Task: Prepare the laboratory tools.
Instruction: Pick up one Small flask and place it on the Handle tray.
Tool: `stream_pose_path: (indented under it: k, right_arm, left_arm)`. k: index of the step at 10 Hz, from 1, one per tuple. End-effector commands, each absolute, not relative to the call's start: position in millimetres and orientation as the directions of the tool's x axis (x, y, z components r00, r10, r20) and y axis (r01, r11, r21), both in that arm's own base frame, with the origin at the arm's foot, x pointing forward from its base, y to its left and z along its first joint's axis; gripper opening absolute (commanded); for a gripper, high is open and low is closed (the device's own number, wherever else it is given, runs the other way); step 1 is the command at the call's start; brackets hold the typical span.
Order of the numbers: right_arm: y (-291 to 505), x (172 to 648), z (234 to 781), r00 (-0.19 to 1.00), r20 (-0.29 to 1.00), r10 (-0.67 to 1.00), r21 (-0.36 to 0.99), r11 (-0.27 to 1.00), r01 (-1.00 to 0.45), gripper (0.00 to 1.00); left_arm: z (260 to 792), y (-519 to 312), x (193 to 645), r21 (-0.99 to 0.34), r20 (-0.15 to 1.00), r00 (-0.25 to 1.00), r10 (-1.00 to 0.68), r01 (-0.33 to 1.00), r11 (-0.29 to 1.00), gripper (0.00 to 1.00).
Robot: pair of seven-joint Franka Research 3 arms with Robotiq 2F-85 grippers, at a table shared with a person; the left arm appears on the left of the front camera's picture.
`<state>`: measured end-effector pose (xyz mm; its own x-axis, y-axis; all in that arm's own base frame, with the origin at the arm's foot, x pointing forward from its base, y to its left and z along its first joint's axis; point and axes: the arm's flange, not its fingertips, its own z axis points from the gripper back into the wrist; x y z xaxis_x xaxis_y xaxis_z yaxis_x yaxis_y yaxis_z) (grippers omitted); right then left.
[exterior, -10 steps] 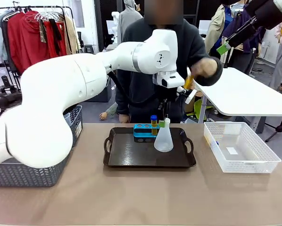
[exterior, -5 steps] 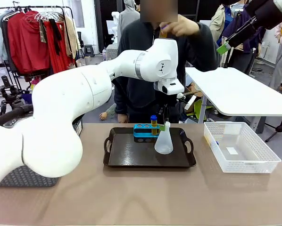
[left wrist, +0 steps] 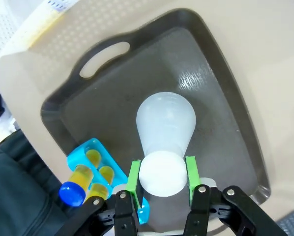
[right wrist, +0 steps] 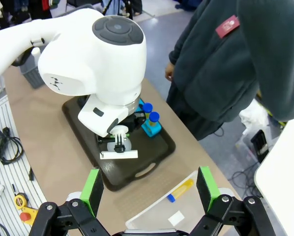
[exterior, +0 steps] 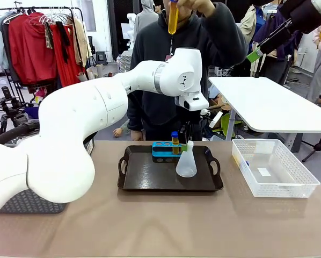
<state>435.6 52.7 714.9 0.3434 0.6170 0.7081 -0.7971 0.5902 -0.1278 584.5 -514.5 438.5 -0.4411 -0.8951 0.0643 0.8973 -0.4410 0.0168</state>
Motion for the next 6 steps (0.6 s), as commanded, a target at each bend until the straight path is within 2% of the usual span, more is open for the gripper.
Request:
stream_pose_path:
  k: [1, 3, 6]
  right_arm:
    - [52.4, 434.8, 715.7, 0.335, 0.711, 0.618, -0.130, 0.584, -0.801, 1.00]
    - [52.4, 434.8, 715.7, 0.335, 0.711, 0.618, -0.130, 0.584, -0.801, 1.00]
    - [52.4, 434.8, 715.7, 0.335, 0.711, 0.618, -0.130, 0.584, -0.801, 1.00]
  left_arm:
    - [457.8, -544.2, 623.6, 0.011, 0.067, -0.459, -0.886, 0.888, -0.460, 0.63]
    - [460.3, -541.1, 620.7, 0.007, 0.072, -0.447, -0.892, 0.894, -0.447, 1.00]
    - [476.3, -531.8, 603.4, 0.011, 0.079, -0.432, -0.898, 0.902, -0.433, 1.00]
